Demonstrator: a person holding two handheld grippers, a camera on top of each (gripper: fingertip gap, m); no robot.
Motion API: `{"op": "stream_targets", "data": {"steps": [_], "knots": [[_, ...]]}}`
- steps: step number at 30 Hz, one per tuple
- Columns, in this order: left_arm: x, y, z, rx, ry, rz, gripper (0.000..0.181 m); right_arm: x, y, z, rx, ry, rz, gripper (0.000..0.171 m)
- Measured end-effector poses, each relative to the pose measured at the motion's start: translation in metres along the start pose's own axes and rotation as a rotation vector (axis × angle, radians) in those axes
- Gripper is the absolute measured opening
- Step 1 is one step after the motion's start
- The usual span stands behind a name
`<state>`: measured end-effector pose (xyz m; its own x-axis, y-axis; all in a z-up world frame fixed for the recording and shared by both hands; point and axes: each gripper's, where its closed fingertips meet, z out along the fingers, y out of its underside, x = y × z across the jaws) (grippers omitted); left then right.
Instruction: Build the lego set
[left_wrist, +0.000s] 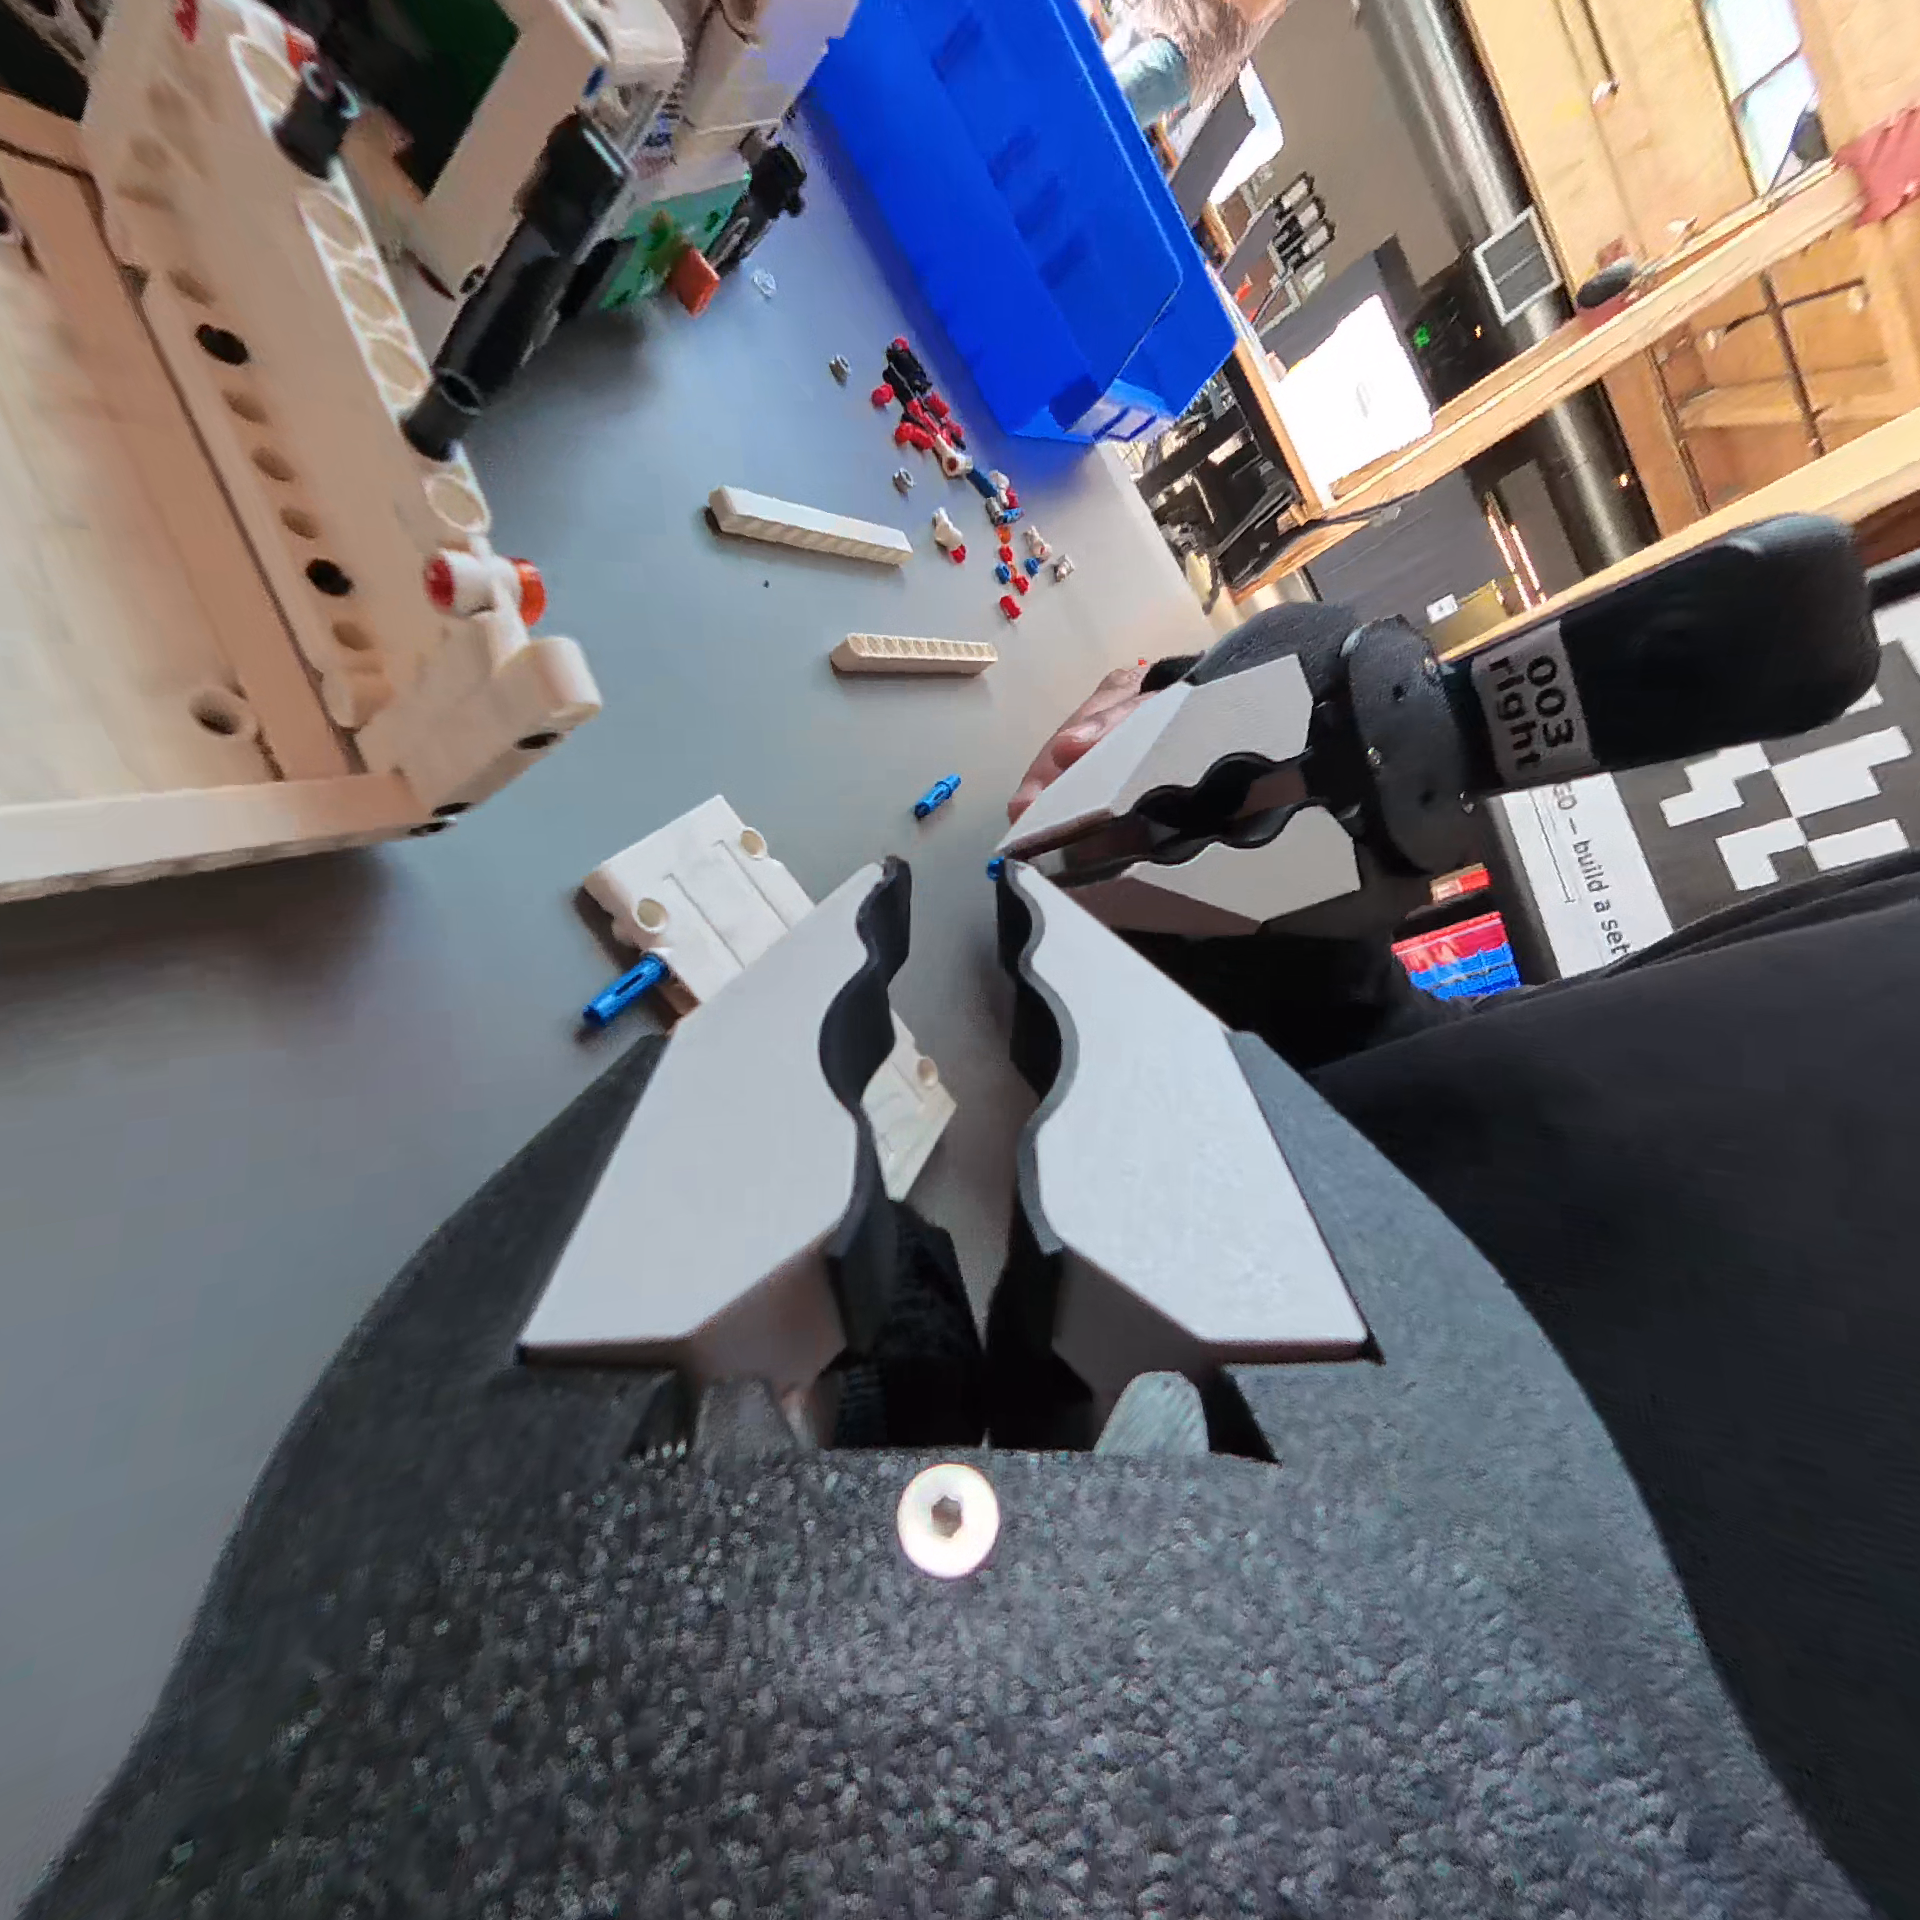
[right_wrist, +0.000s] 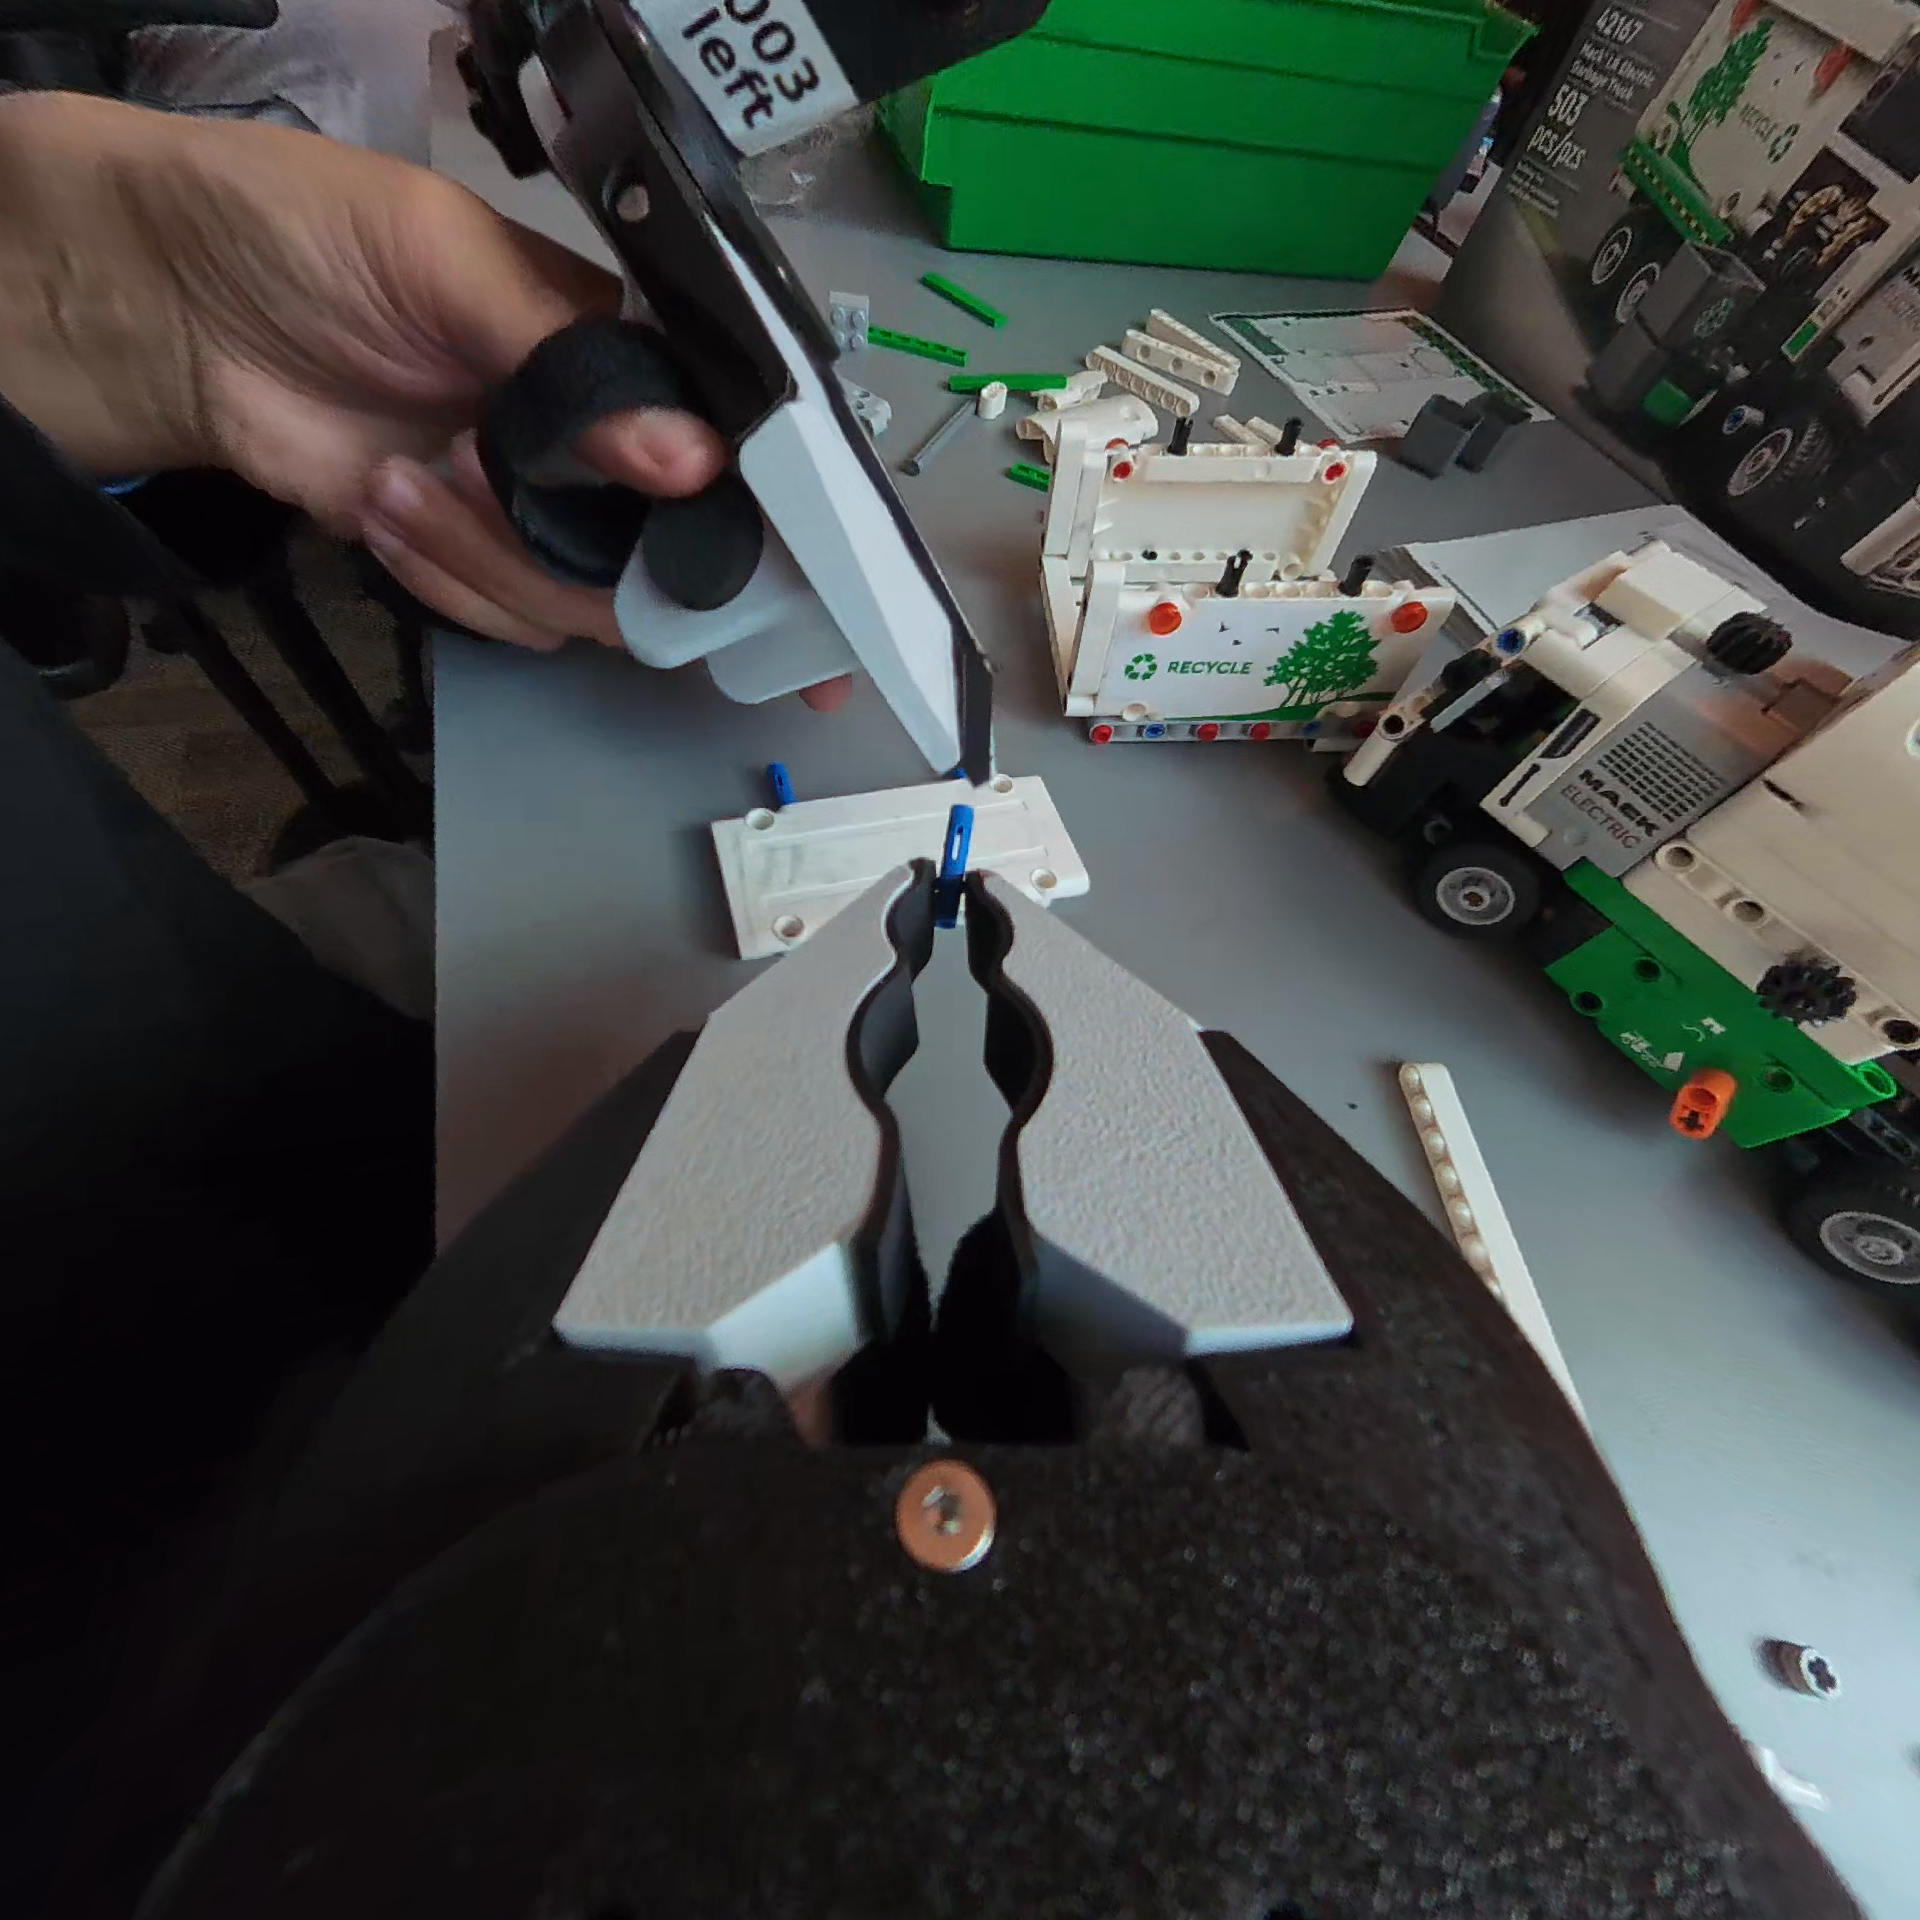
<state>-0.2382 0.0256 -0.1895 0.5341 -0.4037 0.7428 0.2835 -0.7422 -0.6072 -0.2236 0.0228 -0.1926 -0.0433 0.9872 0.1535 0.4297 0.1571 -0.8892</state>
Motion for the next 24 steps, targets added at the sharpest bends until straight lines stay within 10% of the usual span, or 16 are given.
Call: {"op": "stream_targets", "data": {"steps": [24], "knots": [[0.063,0.003,-0.005,0.059,0.509,-0.351,0.001,-0.019,-0.048,-0.029,0.348,-0.04,-0.119,0.0]]}}
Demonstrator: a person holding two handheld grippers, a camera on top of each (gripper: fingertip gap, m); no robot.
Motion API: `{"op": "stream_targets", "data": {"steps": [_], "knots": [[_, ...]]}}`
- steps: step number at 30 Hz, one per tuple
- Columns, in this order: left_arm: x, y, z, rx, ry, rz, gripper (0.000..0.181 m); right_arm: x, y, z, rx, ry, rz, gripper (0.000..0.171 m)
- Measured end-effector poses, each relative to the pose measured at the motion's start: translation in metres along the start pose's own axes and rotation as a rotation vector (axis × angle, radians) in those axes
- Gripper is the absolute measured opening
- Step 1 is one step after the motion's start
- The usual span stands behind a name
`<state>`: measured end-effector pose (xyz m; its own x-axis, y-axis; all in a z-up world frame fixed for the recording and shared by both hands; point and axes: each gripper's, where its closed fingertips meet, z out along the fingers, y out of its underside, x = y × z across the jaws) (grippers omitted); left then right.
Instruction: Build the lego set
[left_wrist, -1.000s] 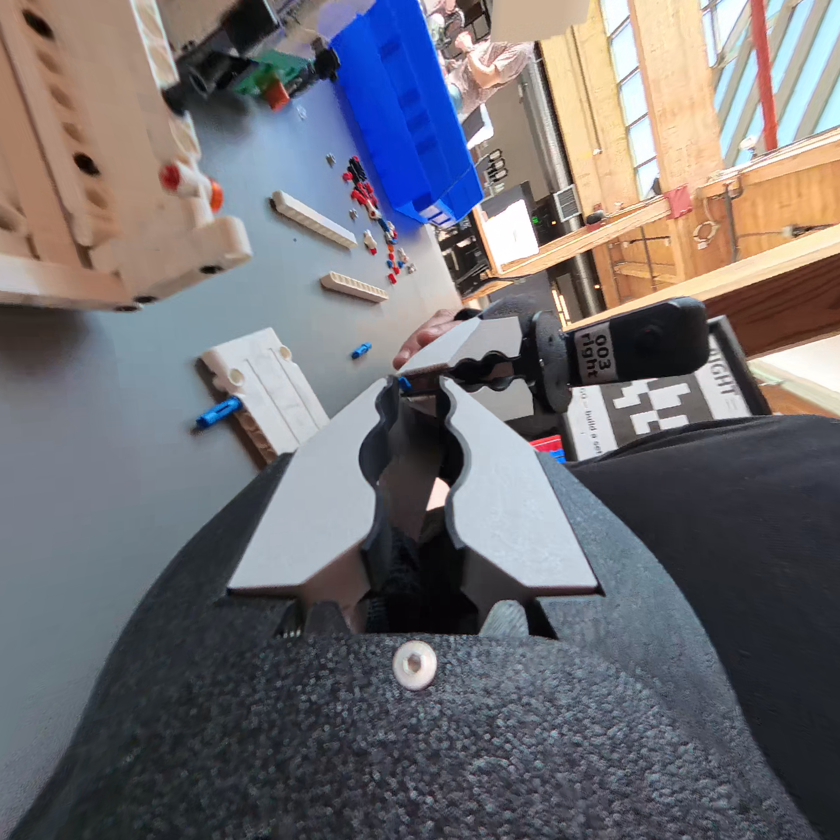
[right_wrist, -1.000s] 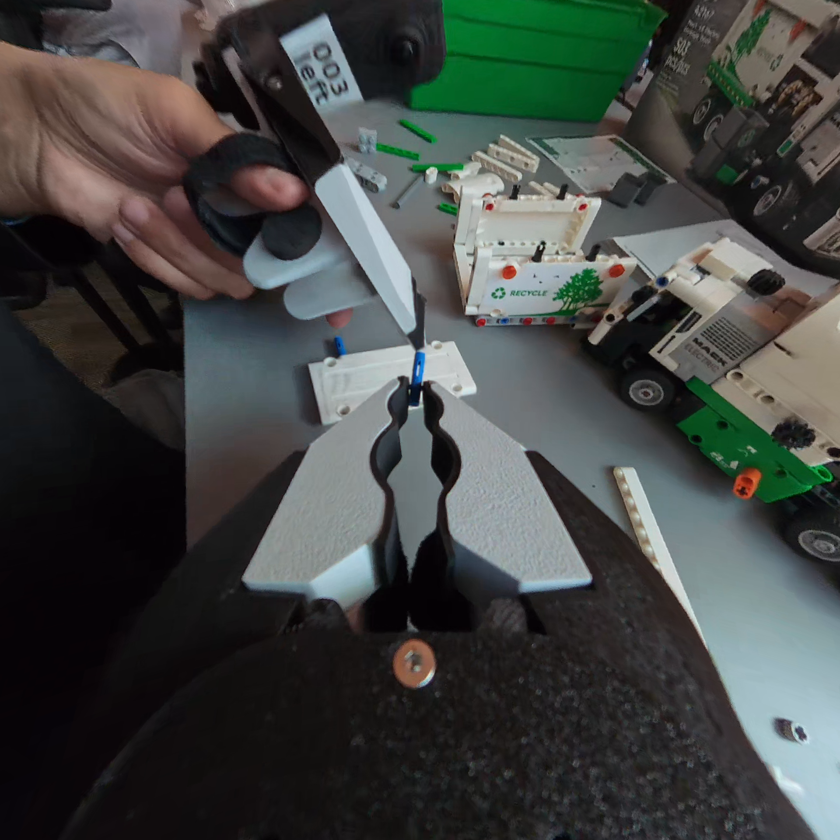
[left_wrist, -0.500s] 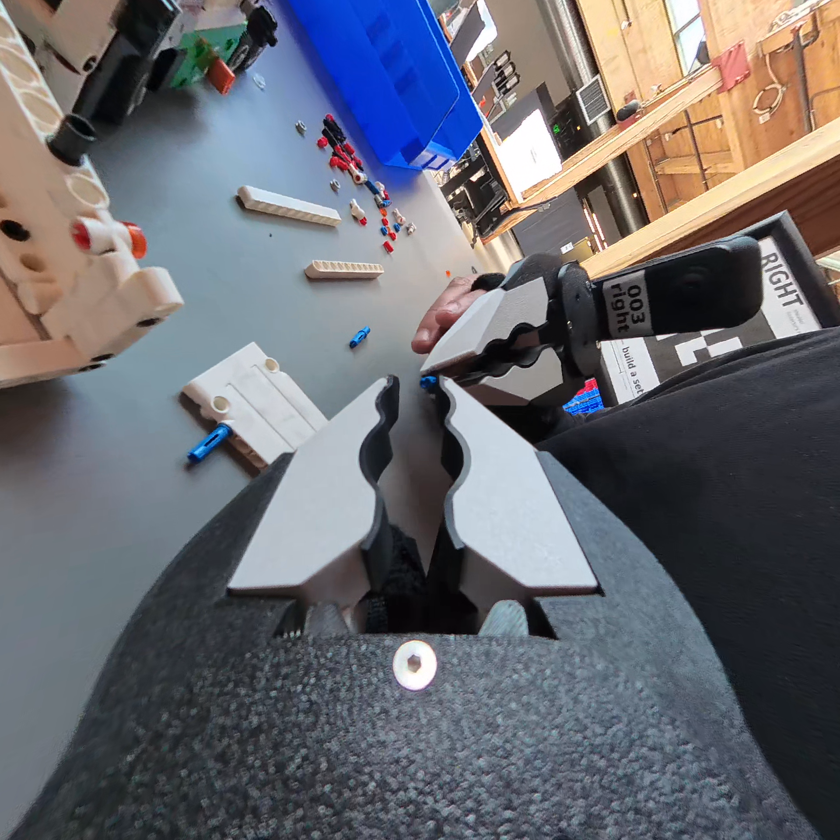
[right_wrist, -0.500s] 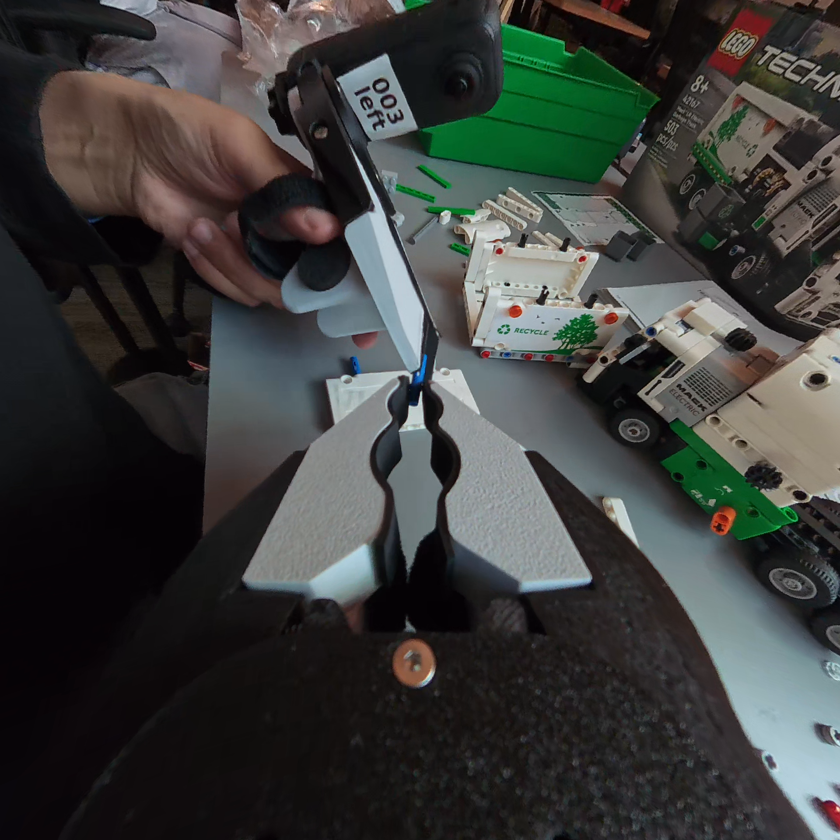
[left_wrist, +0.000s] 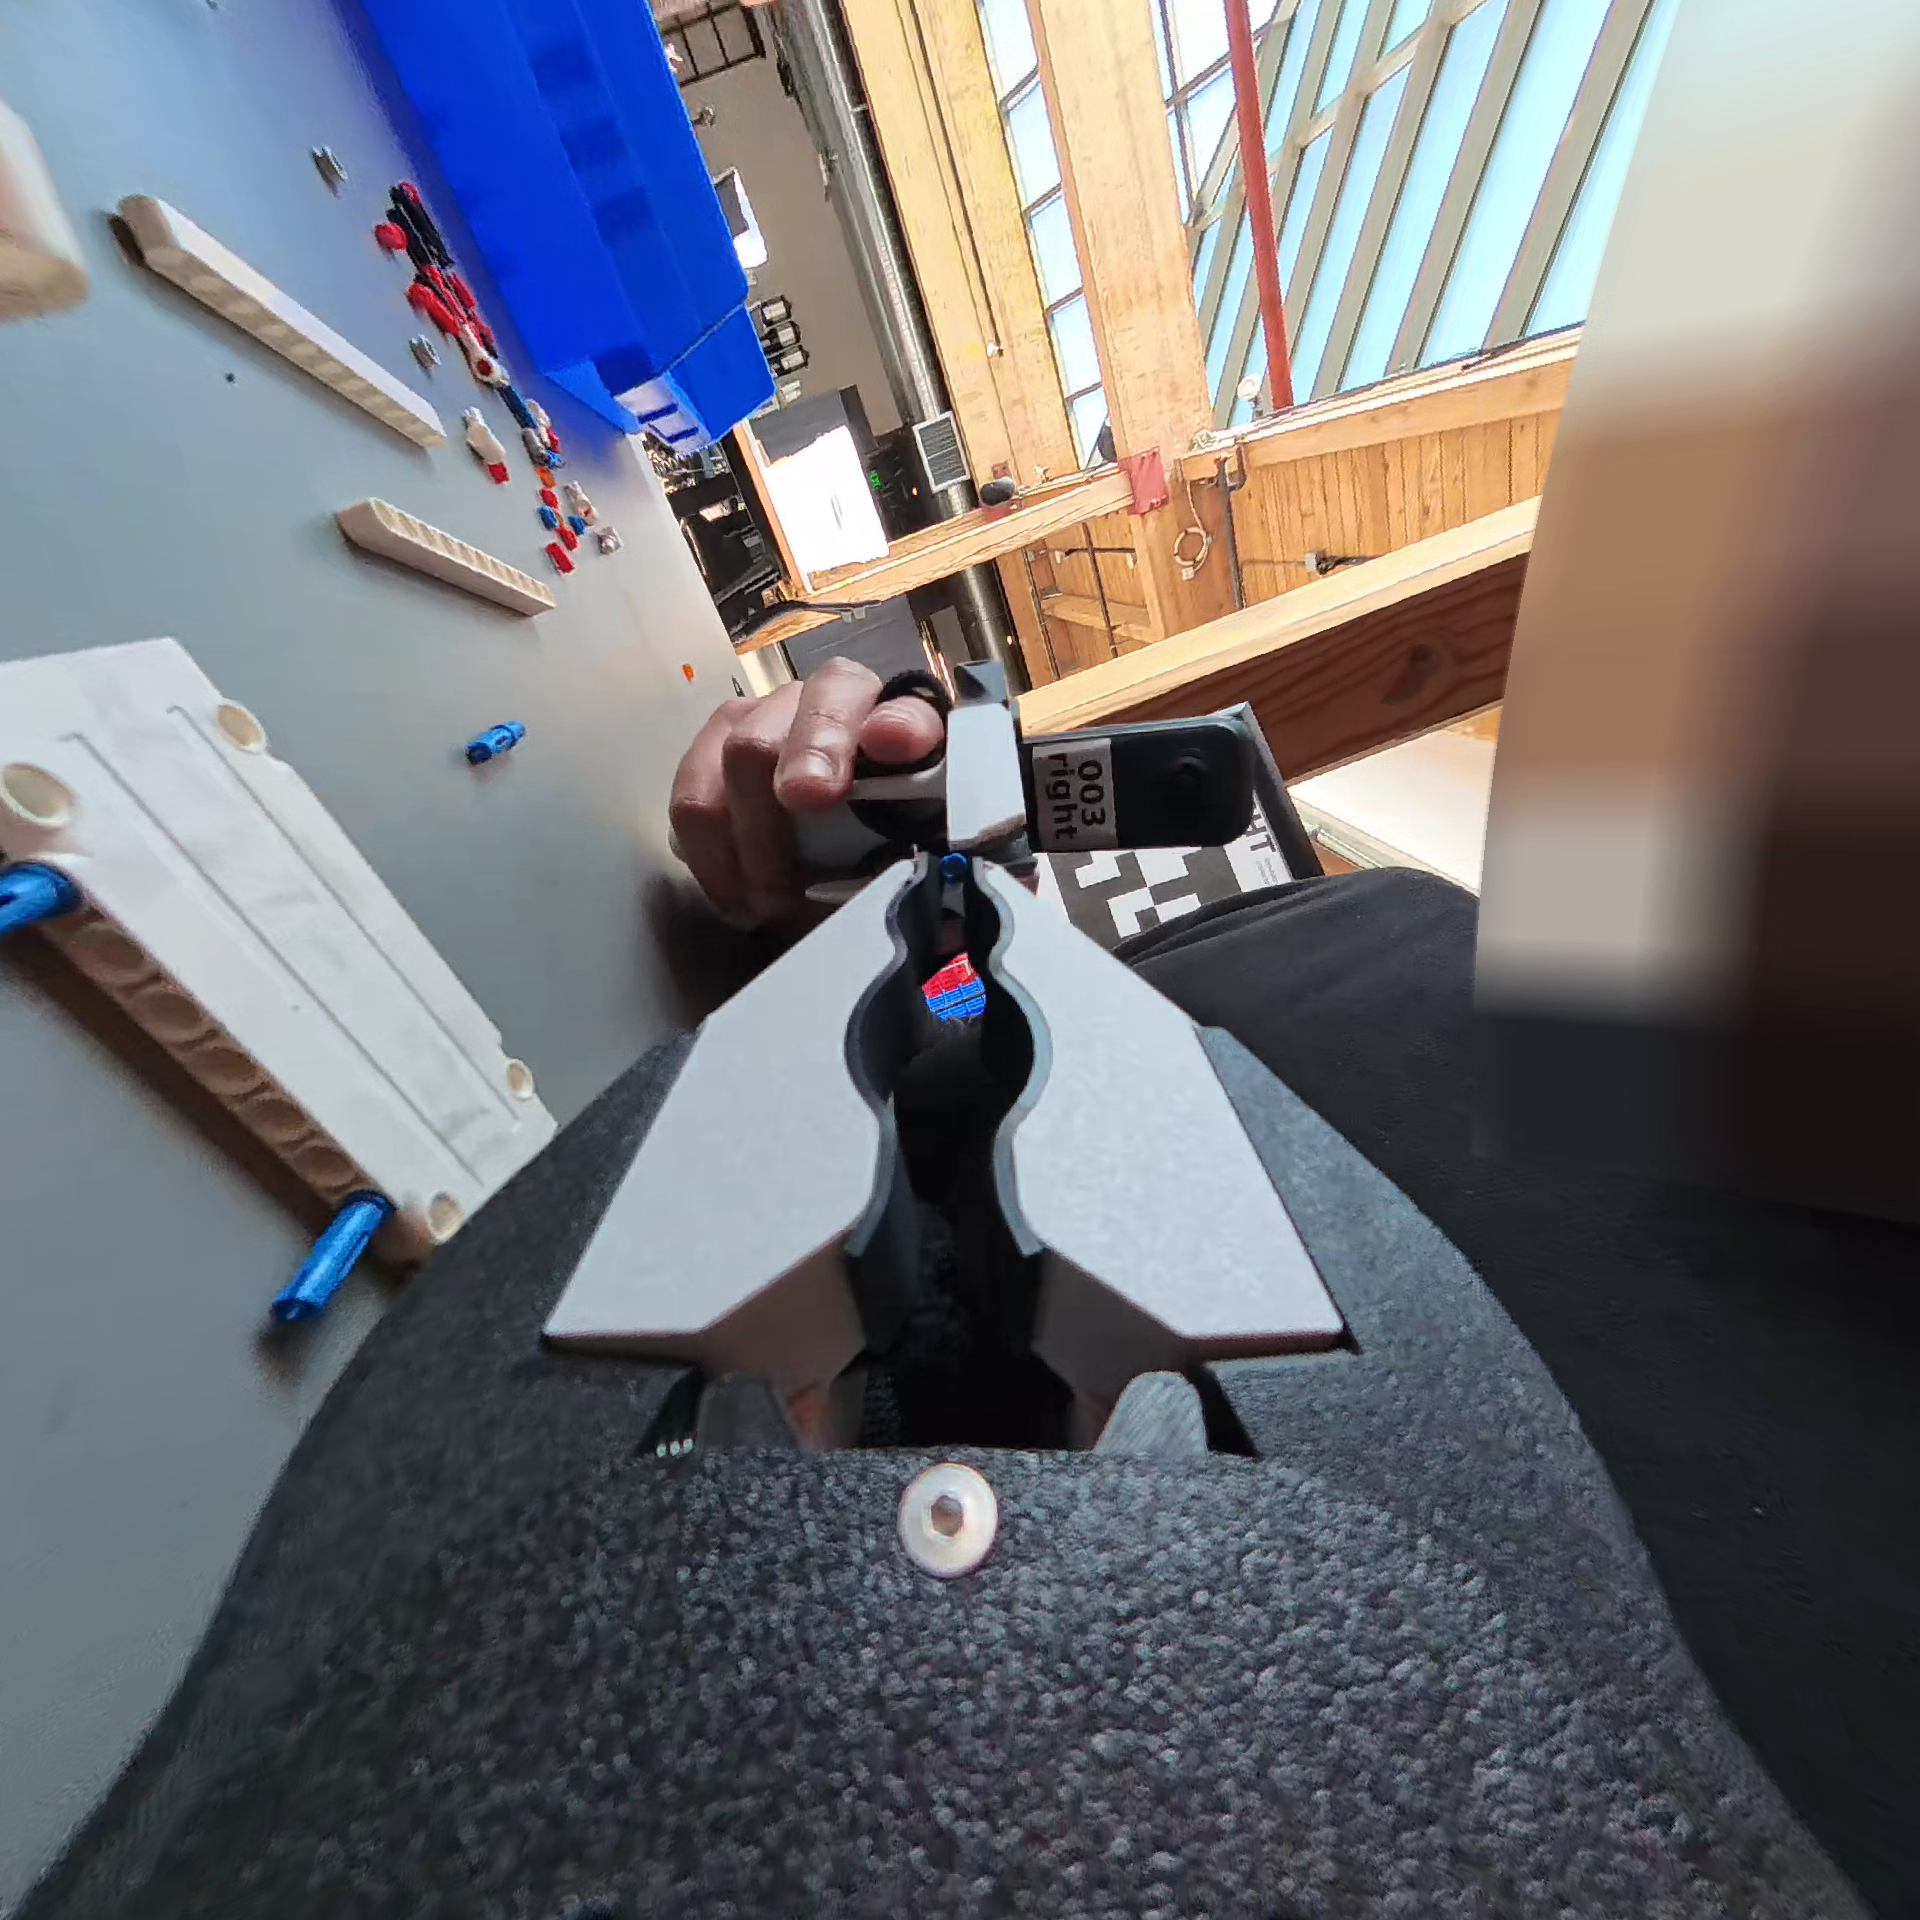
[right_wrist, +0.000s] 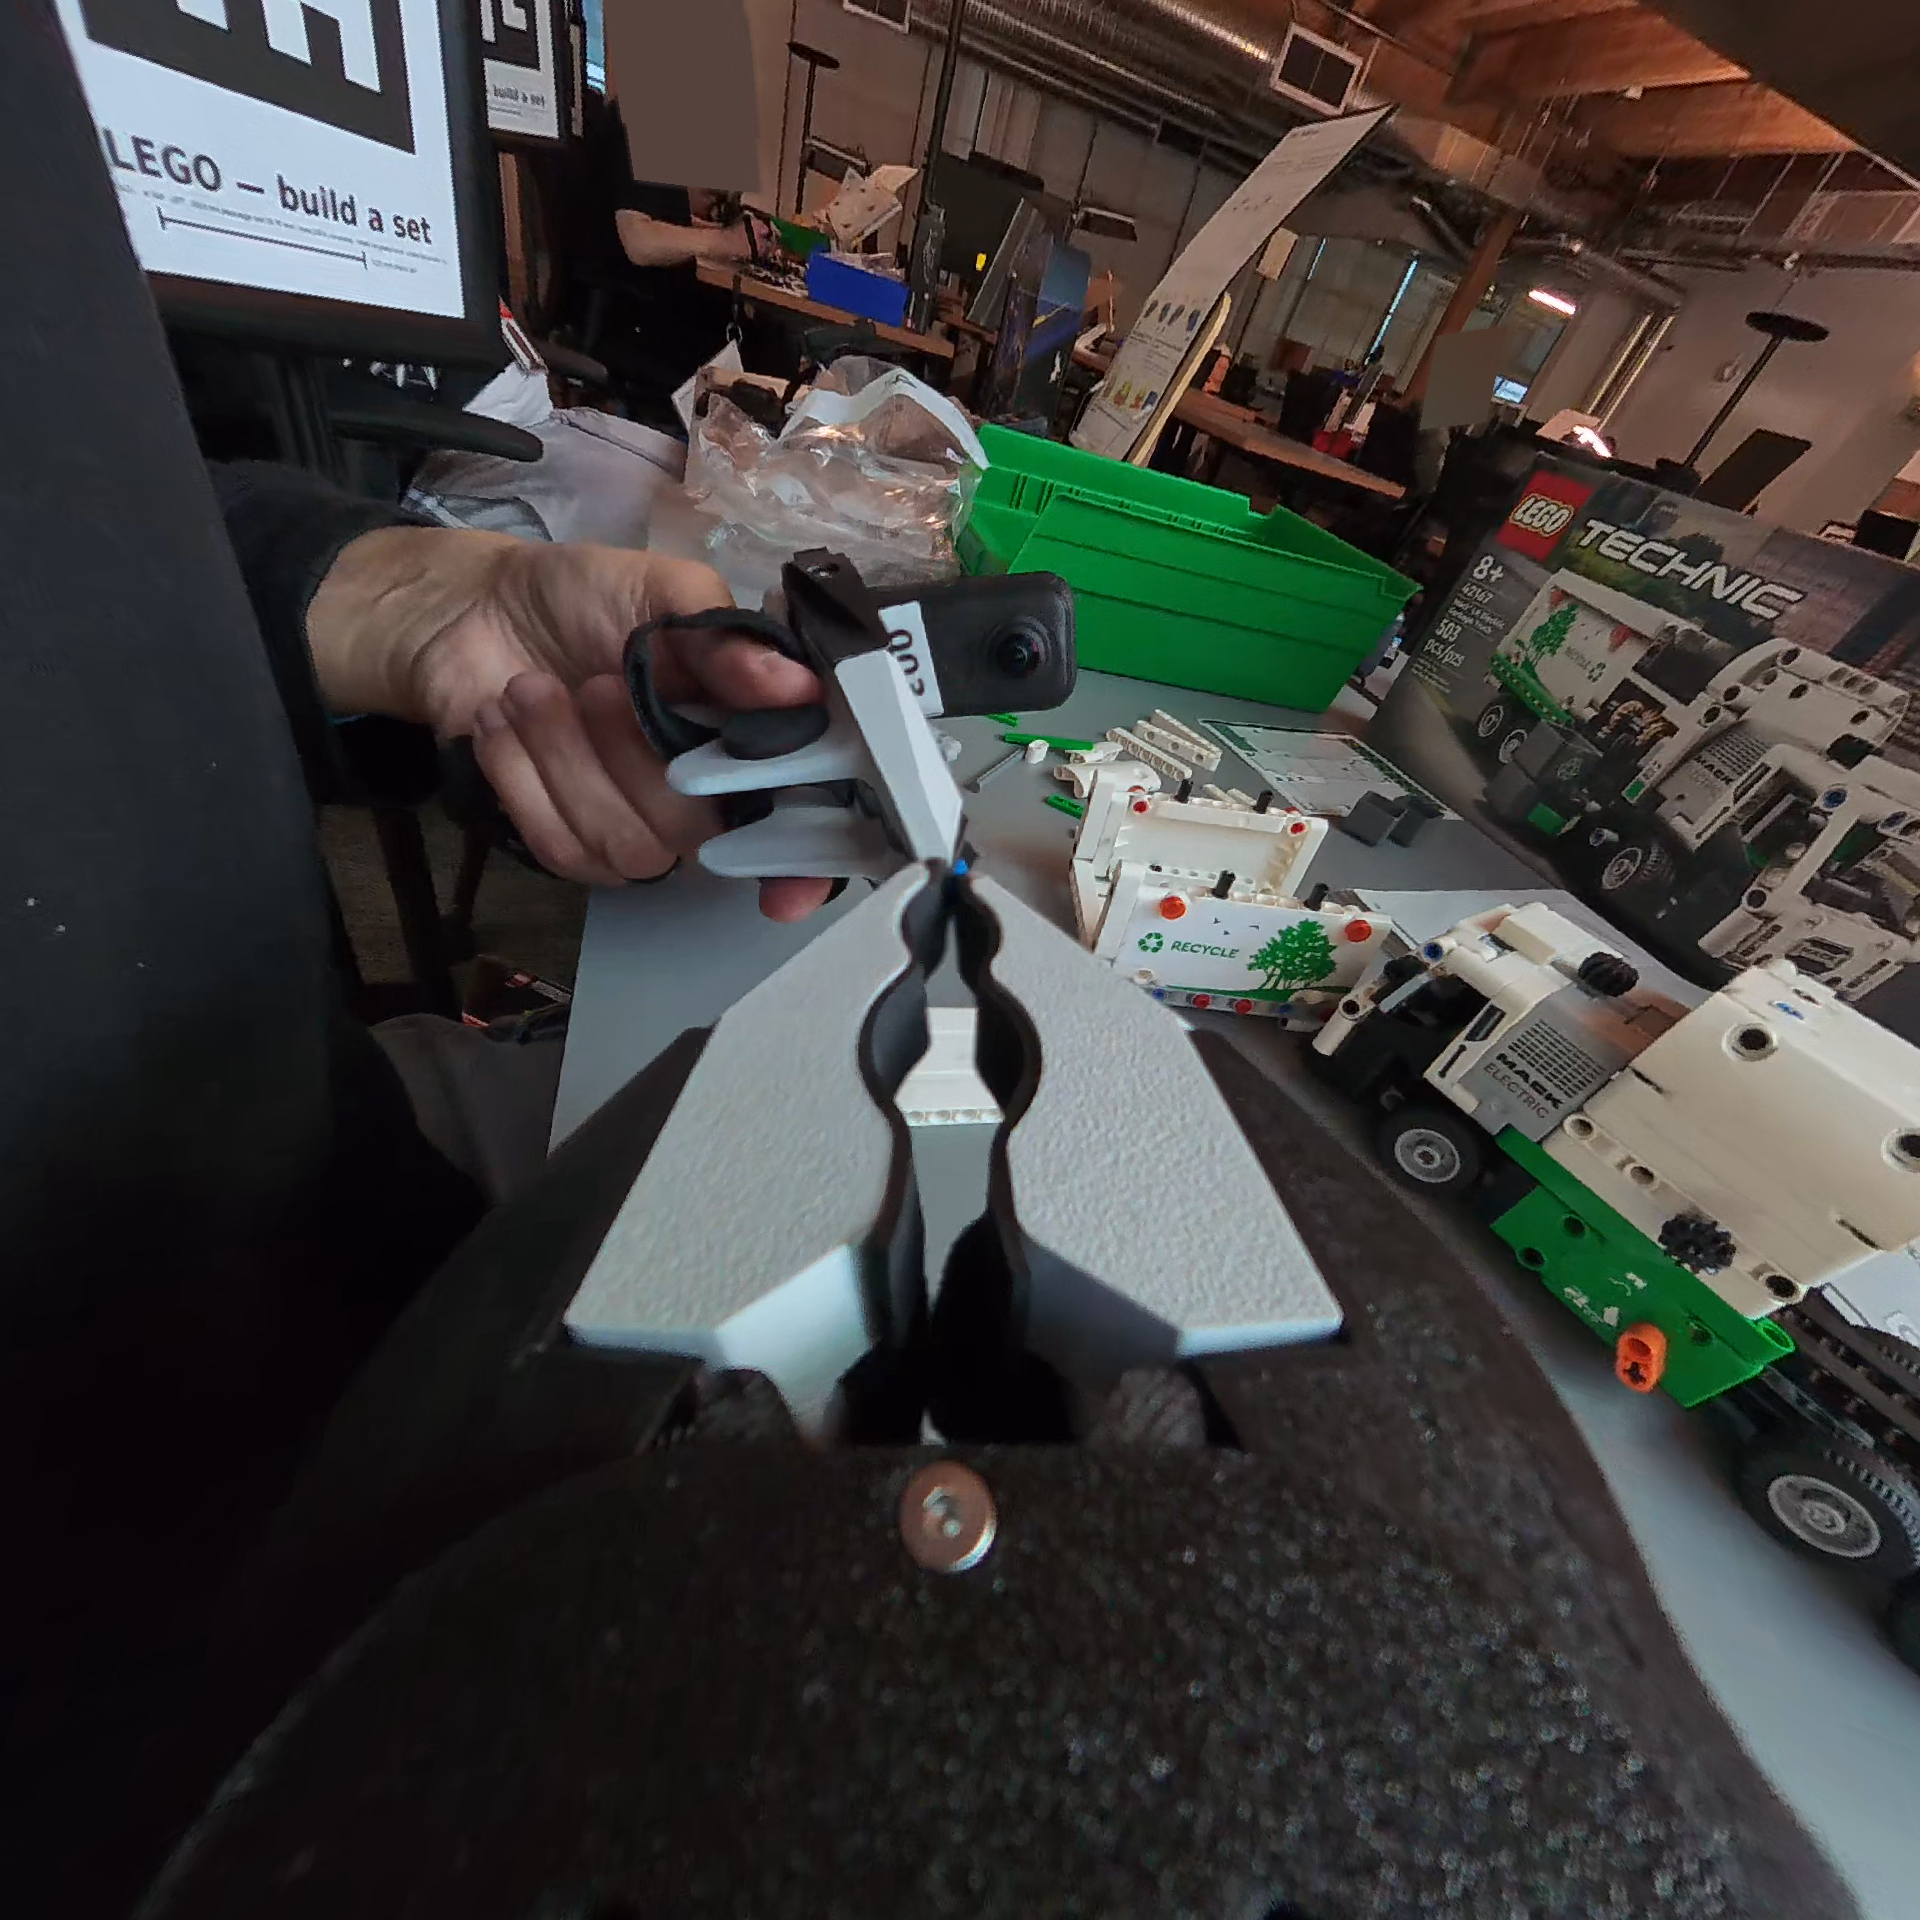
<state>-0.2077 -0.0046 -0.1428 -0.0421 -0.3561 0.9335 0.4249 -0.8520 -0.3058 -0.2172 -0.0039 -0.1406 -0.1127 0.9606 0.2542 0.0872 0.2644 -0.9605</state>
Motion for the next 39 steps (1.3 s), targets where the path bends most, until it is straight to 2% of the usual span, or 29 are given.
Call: {"op": "stream_targets", "data": {"steps": [3,7,9,11,13,17,23,28,30,33,39], "knots": [[-0.001,0.008,0.004,-0.036,-0.03,0.036,0.001,0.0,0.002,0.001,-0.004,-0.02,0.044,0.0],[-0.006,-0.001,-0.003,0.009,-0.089,0.092,0.001,0.005,0.005,-0.001,-0.023,-0.012,0.071,0.0],[-0.006,-0.002,-0.006,-0.015,-0.145,0.216,0.001,0.007,0.008,-0.003,-0.044,-0.023,0.114,0.0],[-0.007,0.001,-0.009,-0.071,-0.214,0.369,0.001,0.002,0.012,-0.003,-0.082,-0.089,0.195,0.008],[-0.005,0.003,-0.01,-0.119,-0.24,0.448,0.001,-0.005,0.011,-0.003,-0.087,-0.144,0.222,0.009],[-0.005,0.0,-0.01,-0.126,-0.229,0.441,0.0,-0.011,0.012,0.001,-0.098,-0.144,0.186,0.002],[-0.005,0.002,-0.002,-0.126,-0.195,0.418,0.0,-0.022,0.019,0.01,-0.142,-0.166,0.169,0.003],[-0.012,0.002,-0.006,-0.17,-0.256,0.489,0.0,-0.011,0.027,0.001,-0.19,-0.136,0.143,0.006],[-0.013,0.005,-0.008,-0.208,-0.265,0.523,0.0,-0.001,0.025,-0.003,-0.182,-0.101,0.137,0.01],[-0.016,0.015,-0.008,-0.308,-0.286,0.593,0.0,-0.007,0.025,-0.003,-0.191,-0.144,0.152,0.017],[-0.034,0.021,-0.008,-0.444,-0.435,0.811,0.0,-0.021,0.035,0.0,-0.233,-0.218,0.197,0.011]]}}
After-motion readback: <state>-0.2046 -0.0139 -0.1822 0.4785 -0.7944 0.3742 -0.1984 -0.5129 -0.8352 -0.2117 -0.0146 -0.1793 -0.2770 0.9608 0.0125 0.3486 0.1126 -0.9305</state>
